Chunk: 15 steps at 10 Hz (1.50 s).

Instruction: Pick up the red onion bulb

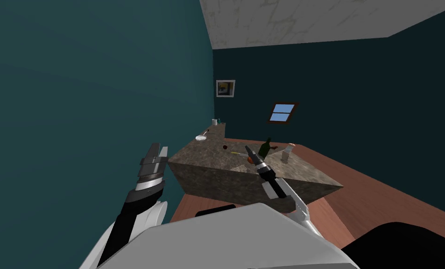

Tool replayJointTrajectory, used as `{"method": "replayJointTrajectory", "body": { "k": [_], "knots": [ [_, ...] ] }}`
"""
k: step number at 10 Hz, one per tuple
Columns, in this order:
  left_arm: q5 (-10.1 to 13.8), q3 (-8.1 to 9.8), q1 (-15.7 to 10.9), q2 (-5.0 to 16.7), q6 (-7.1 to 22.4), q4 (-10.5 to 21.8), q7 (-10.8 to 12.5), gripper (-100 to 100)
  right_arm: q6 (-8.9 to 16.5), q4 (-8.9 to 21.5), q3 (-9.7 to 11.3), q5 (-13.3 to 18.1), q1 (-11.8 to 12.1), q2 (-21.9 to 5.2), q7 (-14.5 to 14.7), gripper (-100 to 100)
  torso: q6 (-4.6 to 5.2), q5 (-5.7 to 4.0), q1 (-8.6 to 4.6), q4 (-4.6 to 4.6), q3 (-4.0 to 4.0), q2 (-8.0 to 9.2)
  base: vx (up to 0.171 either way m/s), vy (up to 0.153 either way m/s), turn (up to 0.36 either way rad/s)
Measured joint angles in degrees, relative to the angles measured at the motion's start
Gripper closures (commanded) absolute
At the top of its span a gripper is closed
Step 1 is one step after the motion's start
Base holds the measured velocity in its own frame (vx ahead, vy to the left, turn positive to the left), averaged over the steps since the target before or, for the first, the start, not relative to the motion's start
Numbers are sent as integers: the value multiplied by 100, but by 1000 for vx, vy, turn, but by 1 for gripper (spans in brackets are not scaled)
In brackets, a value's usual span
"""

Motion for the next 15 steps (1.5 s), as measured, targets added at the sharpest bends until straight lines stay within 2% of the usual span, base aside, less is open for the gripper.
{"method": "replayJointTrajectory", "body": {
  "k": [2, 4, 5, 6, 8, 11, 13, 15],
  "knots": [
    [0, 0, 0, 0, 0, 0, 0, 0, 35, 346, -67, 282, -151, -403, 150, -100, 0, 1, 5, 1, 2, 4, -61, 30, 198],
    [0, 0, 0, 0, 0, 0, 0, 0, 34, 540, -75, 478, -174, -663, 292, -100, 2, 1, 5, -1, -2, -3, -42, 37, 232],
    [0, 0, 0, 0, 0, 0, 0, 0, -2, 761, -101, 620, -217, -825, 393, -100, 1, 1, 6, -1, -2, -3, -32, 31, 135],
    [0, 1, 1, 0, 0, 0, 0, 0, 24, 808, -104, 687, -236, -957, 438, -100, 5, 2, 5, -1, -3, -6, -23, 38, 207],
    [0, 0, 0, 0, 0, 0, 0, 0, 115, 1102, -55, 965, -371, -1271, 609, -100, -2, 2, 12, -3, -8, -14, -16, 45, 235],
    [0, 1, 2, 0, 0, 0, 0, 0, 146, 1398, -55, 1190, -398, -1625, 781, -100, 7, 1, 2, -3, -8, -15, -5, 35, 151],
    [0, 0, 1, 0, 0, 0, 0, 0, 160, 1737, -22, 1411, -508, -1965, 912, -100, 0, 3, 14, -5, -13, -23, 12, 56, 191],
    [0, 1, 2, 0, 0, 0, 0, 0, 190, 1984, -2, 1569, -503, -2241, 1035, -100, 3, 2, 9, -5, -14, -24, 16, 38, 127]
  ]
}}
